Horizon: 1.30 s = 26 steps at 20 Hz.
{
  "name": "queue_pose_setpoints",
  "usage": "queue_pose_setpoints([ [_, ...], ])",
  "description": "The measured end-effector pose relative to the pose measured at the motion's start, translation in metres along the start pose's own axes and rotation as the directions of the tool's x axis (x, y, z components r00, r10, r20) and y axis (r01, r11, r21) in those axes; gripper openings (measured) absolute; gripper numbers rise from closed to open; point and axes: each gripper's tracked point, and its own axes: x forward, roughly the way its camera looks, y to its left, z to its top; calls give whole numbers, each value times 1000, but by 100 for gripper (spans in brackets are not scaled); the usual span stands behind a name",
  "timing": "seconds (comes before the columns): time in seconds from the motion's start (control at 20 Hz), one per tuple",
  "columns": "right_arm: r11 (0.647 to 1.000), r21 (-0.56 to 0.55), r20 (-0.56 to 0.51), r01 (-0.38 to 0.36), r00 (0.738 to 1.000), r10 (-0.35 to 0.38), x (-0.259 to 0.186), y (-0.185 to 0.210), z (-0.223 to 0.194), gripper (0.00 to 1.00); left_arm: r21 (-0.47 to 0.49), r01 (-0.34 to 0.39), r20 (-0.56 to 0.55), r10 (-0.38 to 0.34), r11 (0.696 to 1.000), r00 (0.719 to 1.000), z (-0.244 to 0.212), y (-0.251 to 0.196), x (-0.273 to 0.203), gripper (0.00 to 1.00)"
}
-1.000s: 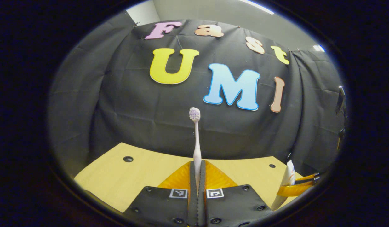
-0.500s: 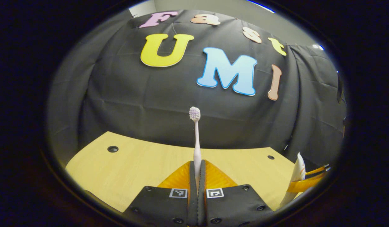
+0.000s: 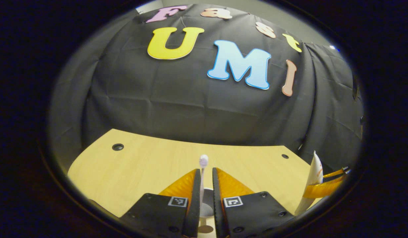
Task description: Put the toothbrush and toothpaste on the desktop into the cup, then pick up the cup and place it on the coaster on the desktop.
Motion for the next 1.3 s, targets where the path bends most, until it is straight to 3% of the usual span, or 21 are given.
queue_pose_setpoints([
  [0.05, 1000, -6, 1, -5, 1000, 5, -1, 2, 1, 22, 0, 9, 0, -9, 1000, 1000, 1, -2, -3, 35],
  [0.1, 1000, -11, 4, -9, 1000, 9, 0, 4, 2, 22, 5, 10, 3, -11, 1000, 1000, 2, -3, -6, 38],
  [0.15, 1000, -14, 8, -16, 1000, 16, 1, 7, 4, 22, 12, 13, 8, -13, 1000, 1000, 4, -4, -11, 51],
  [0.25, 999, -19, 20, -31, 999, 31, 4, 14, 11, 22, 36, -5, 22, 4, 999, 1000, 11, -1, -16, 92],
  [0.5, 996, -40, 65, -76, 995, 78, 21, 34, 35, 22, 29, -38, 41, 37, 999, 998, 18, 13, -42, 92],
  [0.95, 982, -57, 113, -178, 976, 184, 65, 83, 63, 22, -6, -177, 47, 177, 984, 983, 22, 69, -85, 96],
  [1.3, 967, -141, 169, -211, 958, 234, 101, 114, 75, 22, -29, -238, 28, 239, 971, 971, 15, 97, -104, 96],
])
